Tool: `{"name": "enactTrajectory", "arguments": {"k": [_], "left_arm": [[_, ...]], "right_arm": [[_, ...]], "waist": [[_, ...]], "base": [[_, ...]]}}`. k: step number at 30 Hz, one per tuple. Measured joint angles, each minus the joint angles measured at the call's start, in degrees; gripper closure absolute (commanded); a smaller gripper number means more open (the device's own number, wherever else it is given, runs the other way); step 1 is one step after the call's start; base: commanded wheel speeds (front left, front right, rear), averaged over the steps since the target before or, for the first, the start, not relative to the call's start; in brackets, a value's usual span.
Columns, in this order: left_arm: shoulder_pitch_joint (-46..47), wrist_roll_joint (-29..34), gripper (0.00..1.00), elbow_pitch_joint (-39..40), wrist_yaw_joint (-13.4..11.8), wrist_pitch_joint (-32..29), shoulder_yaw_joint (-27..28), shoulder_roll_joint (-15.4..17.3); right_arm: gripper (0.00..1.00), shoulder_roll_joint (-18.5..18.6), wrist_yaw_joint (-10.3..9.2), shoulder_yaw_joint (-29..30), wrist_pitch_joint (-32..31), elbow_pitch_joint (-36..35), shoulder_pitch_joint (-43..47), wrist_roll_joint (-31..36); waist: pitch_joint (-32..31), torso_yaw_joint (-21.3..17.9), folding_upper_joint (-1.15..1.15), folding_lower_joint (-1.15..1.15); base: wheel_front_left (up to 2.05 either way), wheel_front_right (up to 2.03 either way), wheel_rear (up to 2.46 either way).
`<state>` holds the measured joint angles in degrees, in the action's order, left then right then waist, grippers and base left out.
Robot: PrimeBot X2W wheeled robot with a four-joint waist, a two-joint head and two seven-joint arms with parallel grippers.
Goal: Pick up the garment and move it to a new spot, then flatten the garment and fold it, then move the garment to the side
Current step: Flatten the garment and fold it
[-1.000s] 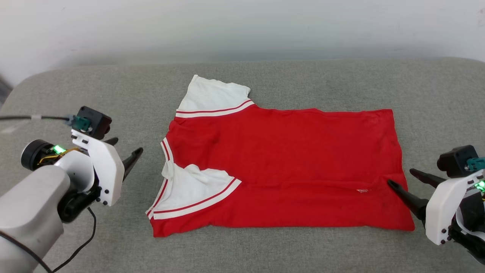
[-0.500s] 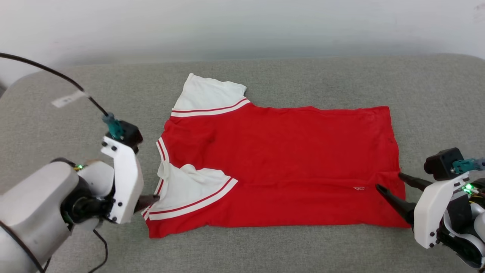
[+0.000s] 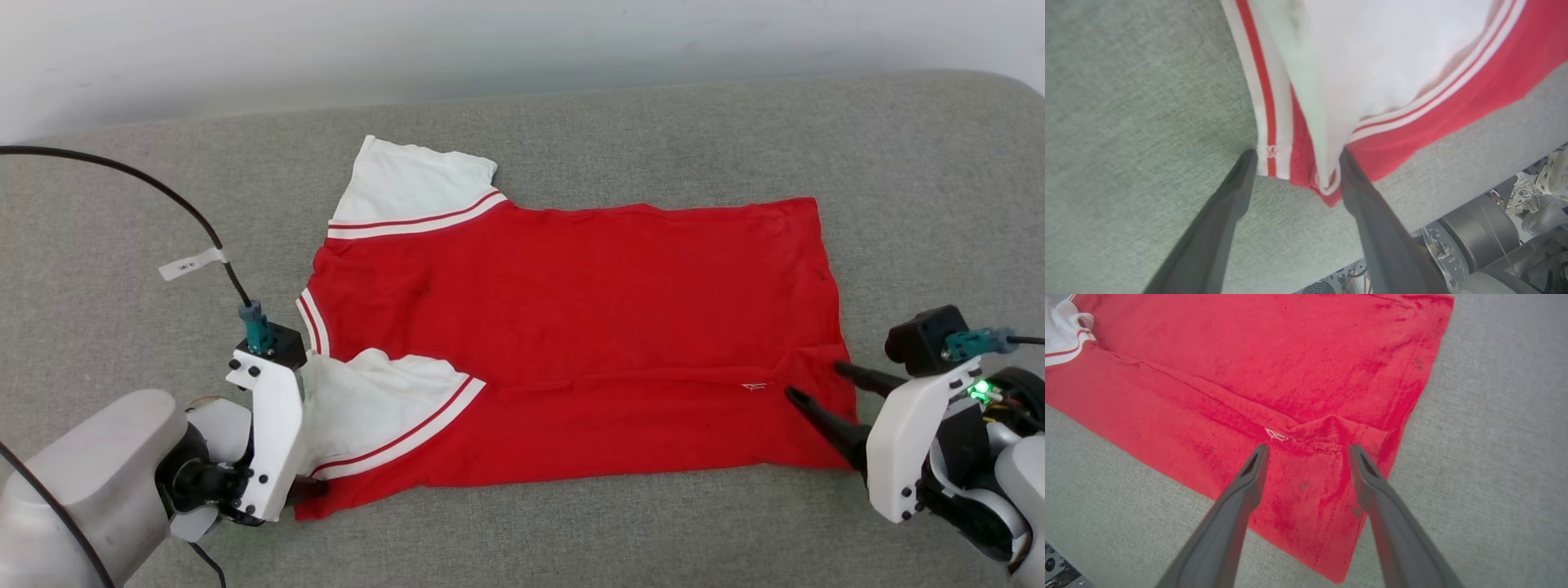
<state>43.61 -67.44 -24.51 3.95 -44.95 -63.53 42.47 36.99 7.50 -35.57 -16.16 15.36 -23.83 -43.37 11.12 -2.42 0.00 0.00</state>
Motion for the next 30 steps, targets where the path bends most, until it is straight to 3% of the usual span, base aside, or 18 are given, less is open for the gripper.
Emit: {"name": "enactTrajectory", "arguments": {"k": [1, 2, 3, 4, 5, 12, 21, 26, 30], "left_arm": [[0.1, 0.1, 0.00, -0.5, 0.2, 0.3, 0.0, -0.3], [0.1, -0.2, 0.36, -1.0, 0.6, 0.4, 0.0, -0.5], [0.1, -0.2, 0.36, -1.5, 0.8, 0.6, -0.1, -0.8], [0.2, 0.3, 0.82, -1.8, 1.2, 0.8, -0.3, -0.9], [0.3, 0.3, 1.00, -2.2, 1.6, 0.9, -0.5, -1.2], [0.9, 0.8, 1.00, -2.8, 2.8, 3.2, -1.0, -2.0], [2.5, 1.2, 1.00, 0.5, 3.4, 5.4, -1.2, -1.2], [3.2, 1.4, 1.00, 2.1, 3.4, 6.0, -1.7, -1.2], [3.8, 1.8, 1.00, 3.1, 3.4, 6.4, -1.9, -1.3]], "right_arm": [[0.00, 0.1, 0.00, -0.1, 0.2, 0.0, -0.3, 0.3], [0.00, 0.2, 0.01, -0.1, 0.6, 0.0, -0.7, 0.6], [0.00, 0.3, 0.00, -0.1, 0.6, 0.0, -1.0, 0.6], [0.00, 0.5, 0.00, -0.3, 0.6, -0.1, -1.2, 0.7], [0.00, 0.8, 0.01, -0.5, 0.6, -0.2, -1.5, 1.1], [0.00, 5.7, 0.00, -0.5, -2.7, -2.8, -4.6, 1.5], [0.00, 14.1, 0.01, -4.4, -21.7, -7.7, -8.6, -3.8], [0.00, 14.3, 0.01, -5.5, -29.4, -5.2, -8.6, -7.2], [0.00, 11.3, 0.00, -4.9, -30.3, -1.9, -8.3, -8.5]], "waist": [[0.1, -0.1, 0.00, 0.00], [0.2, -0.1, 0.00, 0.00], [0.1, -0.2, 0.00, 0.00], [0.0, -0.2, 0.00, 0.00], [-0.1, -0.1, 0.00, 0.00], [-2.0, 0.8, 0.00, 0.00], [-2.8, 1.9, 0.00, 0.00], [-1.9, 2.6, 0.00, 0.00], [-0.7, 3.2, 0.00, 0.00]], "base": [[0.00, 0.00, 0.00], [0.00, 0.00, 0.00], [0.00, 0.00, 0.00], [0.00, 0.00, 0.00], [0.00, 0.00, 0.00], [0.00, 0.00, 0.00], [0.00, 0.00, 0.00], [0.00, 0.00, 0.00], [0.00, 0.00, 0.00]]}}
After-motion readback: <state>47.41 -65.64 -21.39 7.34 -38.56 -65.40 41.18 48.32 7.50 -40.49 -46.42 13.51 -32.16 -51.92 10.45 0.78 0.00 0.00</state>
